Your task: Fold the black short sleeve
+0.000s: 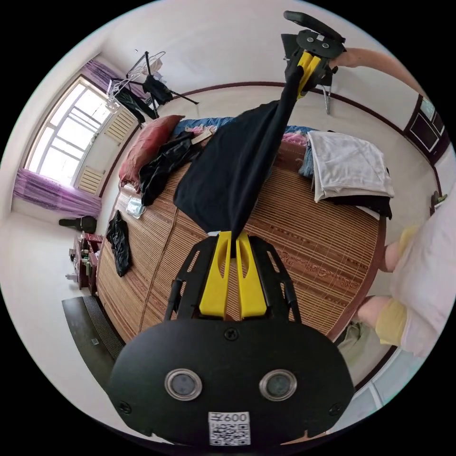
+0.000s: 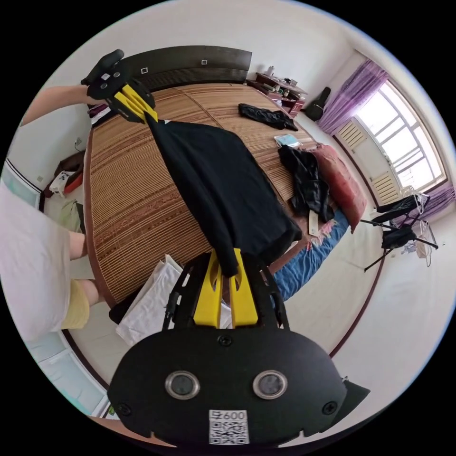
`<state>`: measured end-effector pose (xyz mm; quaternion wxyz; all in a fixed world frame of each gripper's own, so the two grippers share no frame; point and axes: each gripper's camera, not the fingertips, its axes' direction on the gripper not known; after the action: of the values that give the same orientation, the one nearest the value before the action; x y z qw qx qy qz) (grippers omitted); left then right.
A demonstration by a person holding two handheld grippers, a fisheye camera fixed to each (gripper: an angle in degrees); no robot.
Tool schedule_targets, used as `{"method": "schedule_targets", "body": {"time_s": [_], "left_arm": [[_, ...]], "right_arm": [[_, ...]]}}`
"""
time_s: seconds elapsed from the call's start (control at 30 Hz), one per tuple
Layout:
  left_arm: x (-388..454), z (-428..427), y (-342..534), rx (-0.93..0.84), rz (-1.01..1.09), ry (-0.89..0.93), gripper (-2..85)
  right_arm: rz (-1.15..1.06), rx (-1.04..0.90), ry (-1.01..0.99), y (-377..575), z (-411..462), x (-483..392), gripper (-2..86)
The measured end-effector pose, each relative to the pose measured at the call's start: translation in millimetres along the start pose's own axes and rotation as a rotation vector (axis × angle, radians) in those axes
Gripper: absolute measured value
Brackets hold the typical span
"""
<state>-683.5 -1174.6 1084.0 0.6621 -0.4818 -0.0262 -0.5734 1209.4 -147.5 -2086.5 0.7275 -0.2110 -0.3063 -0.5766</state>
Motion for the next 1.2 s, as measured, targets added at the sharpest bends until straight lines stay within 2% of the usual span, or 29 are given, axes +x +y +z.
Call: {"method": "schedule_targets", "body": {"time_s": [0.2,0.4,0.6,0.73,0.83,1.0,1.1,1.13,1.2], "left_arm": [[-4,46,69,-0.034,0.045,0.077,1.9],[-68,100,124,-0.046,0.051,0.159,2.0],[-203,129,139,0.024,0.058,0.040,1.9],[-302,147,146,0.100,0.035,-0.150,1.8],[-344,190,168,0.131,0.023,-0.265,1.9],[-362,291,251,0.250,-0.131,-0.295,1.9],[-332,373,308,0.249,-0.153,-0.323,1.8],[-318,403,330,0.221,-0.112,-0.343,1.7],[-320,424,363,0.241,-0.190,-0.349,1.7]], "right_arm": [[-0.032,0.006,-0.125,4,-37,-52,-0.8],[-0.047,-0.107,-0.142,-19,-52,-83,-0.8],[0.079,-0.036,0.047,-63,-100,-19,-0.8],[0.115,0.092,0.288,-86,-125,18,-0.8],[0.134,0.162,0.365,-89,-100,26,-0.8],[0.151,0.180,0.438,-70,2,3,-0.8],[0.198,0.091,0.362,-51,82,-16,-0.8],[0.268,0.033,0.274,-46,106,-15,-0.8],[0.397,0.071,0.223,-39,112,-9,-0.9]]}}
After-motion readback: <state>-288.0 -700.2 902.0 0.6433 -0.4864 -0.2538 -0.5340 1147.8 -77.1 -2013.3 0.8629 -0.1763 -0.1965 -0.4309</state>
